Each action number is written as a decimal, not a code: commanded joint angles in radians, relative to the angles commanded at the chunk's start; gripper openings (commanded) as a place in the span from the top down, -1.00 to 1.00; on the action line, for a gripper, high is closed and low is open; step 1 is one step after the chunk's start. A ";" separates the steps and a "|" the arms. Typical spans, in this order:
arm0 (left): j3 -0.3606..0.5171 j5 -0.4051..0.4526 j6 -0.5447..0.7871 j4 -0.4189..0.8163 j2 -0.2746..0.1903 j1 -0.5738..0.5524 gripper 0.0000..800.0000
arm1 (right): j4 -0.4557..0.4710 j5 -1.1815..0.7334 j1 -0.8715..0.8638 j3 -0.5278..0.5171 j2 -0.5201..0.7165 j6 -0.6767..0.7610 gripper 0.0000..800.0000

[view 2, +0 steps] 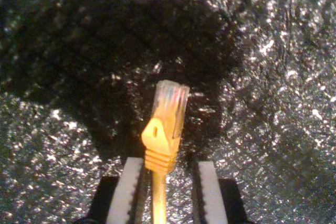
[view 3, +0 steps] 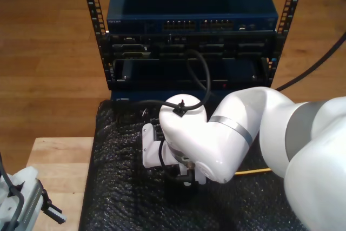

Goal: Grab the cable and plug it in

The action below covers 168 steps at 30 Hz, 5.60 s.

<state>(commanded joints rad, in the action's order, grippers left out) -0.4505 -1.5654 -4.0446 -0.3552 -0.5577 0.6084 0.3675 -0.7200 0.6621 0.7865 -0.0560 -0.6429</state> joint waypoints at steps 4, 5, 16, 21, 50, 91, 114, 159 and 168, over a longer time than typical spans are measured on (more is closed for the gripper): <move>0.002 0.000 0.000 0.000 0.000 0.000 -1.00 | 0.000 -0.002 0.002 0.000 0.000 -0.002 0.26; 0.002 0.000 0.000 0.000 0.000 0.000 -1.00 | 0.000 -0.002 0.002 0.000 0.002 -0.002 0.23; 0.000 0.000 0.000 0.000 0.000 0.000 -1.00 | -0.002 -0.002 0.003 -0.002 0.006 0.000 0.24; 0.000 0.000 0.000 0.000 0.000 0.000 -1.00 | -0.002 -0.002 0.003 0.000 0.009 0.000 0.24; 0.000 0.000 0.000 0.000 0.000 0.000 -1.00 | -0.002 -0.002 0.008 0.003 0.002 0.000 0.47; -0.002 0.000 0.002 0.000 0.000 0.000 -1.00 | -0.008 -0.002 0.025 0.009 0.002 -0.003 0.45; -0.002 0.000 0.002 0.000 0.002 0.000 -1.00 | 0.000 -0.002 0.026 0.012 -0.006 -0.006 0.99; -0.167 -0.146 -0.048 -0.281 0.094 -0.091 -1.00 | -0.416 -0.313 -0.123 0.158 0.235 -0.479 0.99; -0.198 -0.132 -0.157 -0.388 0.126 -0.215 -1.00 | -0.554 -0.391 -0.201 0.173 0.292 -0.559 0.99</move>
<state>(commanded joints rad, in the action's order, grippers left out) -0.6485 -1.6974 -4.2011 -0.7434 -0.4319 0.3936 -0.1864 -1.1113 0.4611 0.9599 0.2355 -1.2014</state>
